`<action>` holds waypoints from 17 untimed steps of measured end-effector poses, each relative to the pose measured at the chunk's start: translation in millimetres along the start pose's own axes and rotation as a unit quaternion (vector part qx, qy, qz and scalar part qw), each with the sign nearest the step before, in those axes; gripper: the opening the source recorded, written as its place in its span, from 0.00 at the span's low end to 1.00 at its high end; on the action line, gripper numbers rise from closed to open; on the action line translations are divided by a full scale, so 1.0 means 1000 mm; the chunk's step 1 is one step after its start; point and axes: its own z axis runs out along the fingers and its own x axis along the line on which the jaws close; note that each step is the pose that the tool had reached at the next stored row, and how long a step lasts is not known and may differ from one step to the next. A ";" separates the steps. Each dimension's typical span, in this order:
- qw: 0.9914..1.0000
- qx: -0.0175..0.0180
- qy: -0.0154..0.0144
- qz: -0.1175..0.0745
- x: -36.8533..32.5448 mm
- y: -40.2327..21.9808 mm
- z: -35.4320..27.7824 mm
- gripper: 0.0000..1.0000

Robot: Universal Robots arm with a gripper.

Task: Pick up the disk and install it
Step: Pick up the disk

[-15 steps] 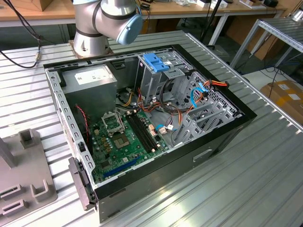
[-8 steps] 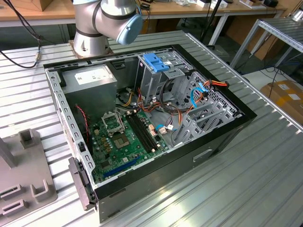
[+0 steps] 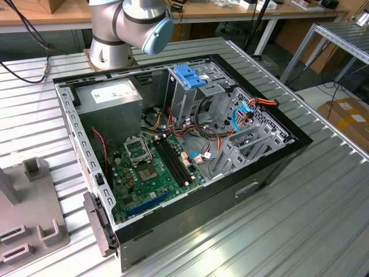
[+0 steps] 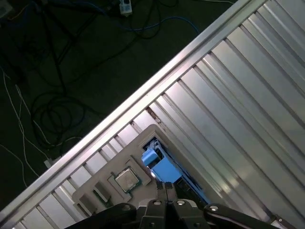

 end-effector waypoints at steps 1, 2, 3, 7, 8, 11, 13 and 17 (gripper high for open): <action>1.000 0.000 0.000 -0.006 0.0000 0.0000 0.0000 0.11; 1.000 0.000 0.000 -0.012 0.0000 0.0000 0.0000 0.11; 1.000 0.000 0.000 -0.018 0.0000 0.0000 0.0000 0.11; 0.998 0.001 0.001 -0.058 0.0000 0.0000 0.0000 0.11; 0.998 0.001 0.002 -0.068 0.0000 0.0000 0.0001 0.11; 0.996 0.002 0.002 -0.090 0.0000 0.0000 0.0000 0.11; 0.995 0.002 0.003 -0.103 0.0000 0.0000 0.0000 0.11; 0.994 0.002 0.003 -0.108 0.0000 -0.0001 0.0001 0.11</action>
